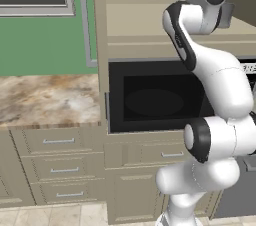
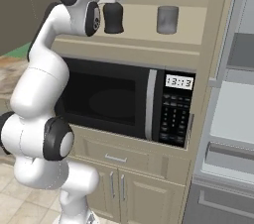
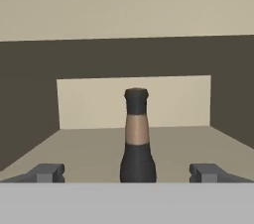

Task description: There is a bowl on the dining counter. Grab a lemon wedge from the fridge and place it in the bowl. Then get the liquor bottle and glass cup from the cabinet and place them next to the bowl.

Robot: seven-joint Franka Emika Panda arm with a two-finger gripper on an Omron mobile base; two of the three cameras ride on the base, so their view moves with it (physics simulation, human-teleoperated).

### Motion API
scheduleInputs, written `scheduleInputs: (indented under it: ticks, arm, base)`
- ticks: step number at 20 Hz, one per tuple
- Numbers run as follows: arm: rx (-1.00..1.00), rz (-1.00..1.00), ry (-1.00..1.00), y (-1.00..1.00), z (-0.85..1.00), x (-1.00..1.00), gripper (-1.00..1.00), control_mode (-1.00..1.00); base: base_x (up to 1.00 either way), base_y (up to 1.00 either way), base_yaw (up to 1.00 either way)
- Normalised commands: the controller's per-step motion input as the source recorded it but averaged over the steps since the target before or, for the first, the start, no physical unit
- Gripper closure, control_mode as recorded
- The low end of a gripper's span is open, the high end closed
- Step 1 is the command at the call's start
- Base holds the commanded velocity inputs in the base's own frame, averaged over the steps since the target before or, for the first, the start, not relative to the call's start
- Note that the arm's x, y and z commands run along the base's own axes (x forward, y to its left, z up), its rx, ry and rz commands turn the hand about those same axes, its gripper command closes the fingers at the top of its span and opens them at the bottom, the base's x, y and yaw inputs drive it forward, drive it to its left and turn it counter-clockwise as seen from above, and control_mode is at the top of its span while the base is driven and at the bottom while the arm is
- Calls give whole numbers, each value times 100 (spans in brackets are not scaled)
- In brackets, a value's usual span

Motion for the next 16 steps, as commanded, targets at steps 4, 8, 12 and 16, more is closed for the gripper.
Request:
scheduleInputs:
  ticks: [4, 8, 12, 16]
  arm:
    - [0, 0, 0, -7, -2, 23, -100, -100]
    - [0, 0, 0, -6, 0, 17, -100, -100]
    - [0, 0, 0, -12, 0, 13, -100, -100]
    - [0, 0, 0, -11, 0, 13, -100, -100]
  base:
    - [0, 0, 0]
    - [0, 0, 0]
    - [0, 0, 0]
    - [0, 0, 0]
